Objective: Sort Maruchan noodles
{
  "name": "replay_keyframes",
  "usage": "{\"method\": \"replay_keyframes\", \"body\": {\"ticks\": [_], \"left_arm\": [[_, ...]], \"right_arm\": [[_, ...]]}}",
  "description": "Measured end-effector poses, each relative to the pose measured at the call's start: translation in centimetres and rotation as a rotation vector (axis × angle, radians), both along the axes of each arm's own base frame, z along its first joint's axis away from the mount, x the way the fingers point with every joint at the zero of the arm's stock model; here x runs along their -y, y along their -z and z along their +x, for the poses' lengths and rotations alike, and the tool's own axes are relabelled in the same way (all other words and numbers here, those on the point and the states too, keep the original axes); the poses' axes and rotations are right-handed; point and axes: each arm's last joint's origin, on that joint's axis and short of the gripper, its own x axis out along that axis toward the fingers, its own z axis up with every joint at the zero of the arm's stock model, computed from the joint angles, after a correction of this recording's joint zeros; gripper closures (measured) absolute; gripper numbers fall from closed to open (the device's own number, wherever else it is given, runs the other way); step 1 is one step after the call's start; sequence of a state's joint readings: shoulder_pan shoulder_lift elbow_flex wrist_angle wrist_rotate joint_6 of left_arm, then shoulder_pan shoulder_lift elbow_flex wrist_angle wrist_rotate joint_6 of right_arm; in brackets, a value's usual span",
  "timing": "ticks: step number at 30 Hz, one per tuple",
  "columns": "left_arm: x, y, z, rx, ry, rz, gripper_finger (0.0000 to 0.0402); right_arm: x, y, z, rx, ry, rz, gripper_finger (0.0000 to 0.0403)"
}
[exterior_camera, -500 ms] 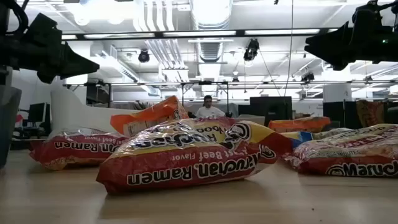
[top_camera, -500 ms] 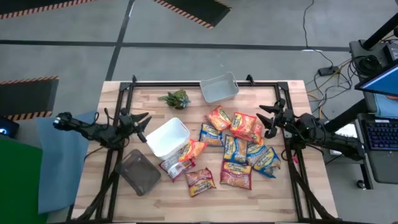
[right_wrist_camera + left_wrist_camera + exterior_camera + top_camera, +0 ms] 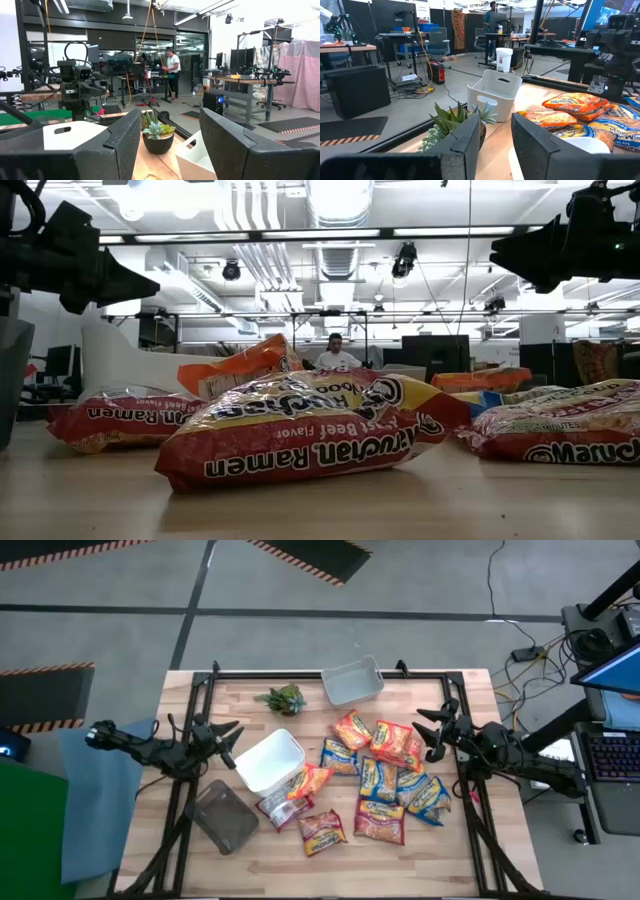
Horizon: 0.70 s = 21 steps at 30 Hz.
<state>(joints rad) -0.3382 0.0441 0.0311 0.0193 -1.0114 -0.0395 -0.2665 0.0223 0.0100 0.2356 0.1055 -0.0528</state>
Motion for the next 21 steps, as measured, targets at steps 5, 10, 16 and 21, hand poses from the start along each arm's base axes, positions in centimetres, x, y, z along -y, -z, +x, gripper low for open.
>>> {"method": "replay_keyframes", "body": {"ticks": [5, 10, 16, 21], "left_arm": [[0.0, 0.0, 0.0, 0.0, 0.0, 0.0, 0.0306], [0.0, -0.01, 0.0, 0.0, 0.001, 0.0, 0.0306], [0.0, -0.01, 0.0, 0.0, 0.0, 0.0, 0.0306], [0.0, -0.01, 0.0, 0.0, 0.001, 0.0, 0.0306]], "right_arm": [[0.0, 0.01, 0.0, -0.001, 0.0, 0.0, 0.0211], [0.1, 0.34, 0.32, -0.041, 0.001, 0.011, 0.0211], [0.15, 0.53, 0.53, -0.065, 0.001, 0.018, 0.0211], [0.16, 0.57, 0.57, -0.069, 0.001, 0.019, 0.0211]]}}
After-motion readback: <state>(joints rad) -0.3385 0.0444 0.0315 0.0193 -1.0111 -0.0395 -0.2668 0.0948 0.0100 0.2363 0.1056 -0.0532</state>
